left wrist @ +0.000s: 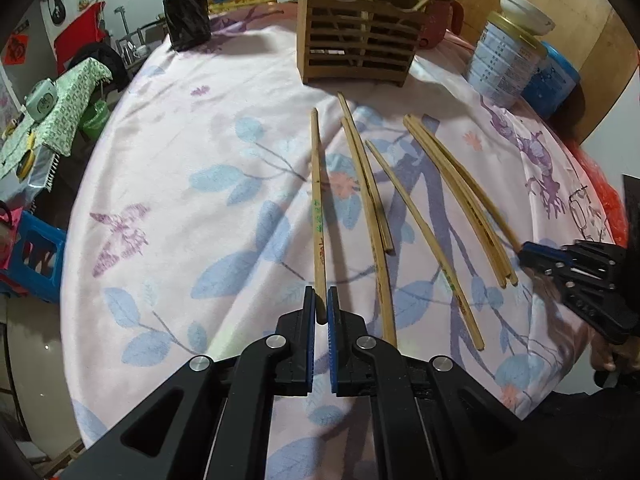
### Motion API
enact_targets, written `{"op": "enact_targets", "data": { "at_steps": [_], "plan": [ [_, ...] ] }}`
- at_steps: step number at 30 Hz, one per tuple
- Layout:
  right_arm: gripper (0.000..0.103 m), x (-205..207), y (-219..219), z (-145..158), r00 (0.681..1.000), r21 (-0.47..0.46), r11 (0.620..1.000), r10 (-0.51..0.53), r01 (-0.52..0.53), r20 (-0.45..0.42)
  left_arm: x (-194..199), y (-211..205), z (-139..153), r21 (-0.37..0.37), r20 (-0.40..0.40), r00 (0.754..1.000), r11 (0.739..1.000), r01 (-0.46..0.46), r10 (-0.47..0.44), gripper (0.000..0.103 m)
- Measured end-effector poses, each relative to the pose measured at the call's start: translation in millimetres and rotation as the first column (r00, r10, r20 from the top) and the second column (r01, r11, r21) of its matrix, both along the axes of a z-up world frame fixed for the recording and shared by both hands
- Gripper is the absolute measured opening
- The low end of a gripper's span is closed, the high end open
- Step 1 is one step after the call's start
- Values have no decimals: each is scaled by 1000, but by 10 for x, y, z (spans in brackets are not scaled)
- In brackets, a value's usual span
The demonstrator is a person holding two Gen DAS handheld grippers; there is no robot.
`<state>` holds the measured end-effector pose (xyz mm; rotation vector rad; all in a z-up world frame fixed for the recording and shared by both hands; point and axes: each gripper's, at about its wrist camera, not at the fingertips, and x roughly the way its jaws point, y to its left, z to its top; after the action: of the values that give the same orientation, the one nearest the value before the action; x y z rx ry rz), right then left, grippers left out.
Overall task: Organize utensils
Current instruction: 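Grasp a chopstick with the left tool while the right tool grasps another, then carry both chopsticks to the wooden holder and lower them inside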
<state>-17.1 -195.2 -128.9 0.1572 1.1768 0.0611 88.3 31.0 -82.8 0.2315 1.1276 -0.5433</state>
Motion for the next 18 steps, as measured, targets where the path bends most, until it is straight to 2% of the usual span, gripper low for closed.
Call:
{"op": "enact_targets", "data": {
  "at_steps": [4, 9, 14, 18],
  "plan": [
    [6, -6, -159, 437, 994, -19, 999, -39, 42, 102, 51, 1, 248, -17, 53, 999, 1000, -10, 11, 6],
    [6, 122, -353, 1025, 961, -8, 994, -103, 109, 257, 121, -73, 759, -48, 160, 987, 999, -7, 14, 6],
    [6, 269, -451, 1416, 925, 16, 991, -126, 129, 359, 202, -203, 1228, -71, 257, 966, 997, -13, 31, 6],
    [6, 346, -472, 1586, 913, 50, 991, -131, 122, 387, 334, -310, 1491, -108, 261, 965, 994, -12, 40, 6]
  ]
}}
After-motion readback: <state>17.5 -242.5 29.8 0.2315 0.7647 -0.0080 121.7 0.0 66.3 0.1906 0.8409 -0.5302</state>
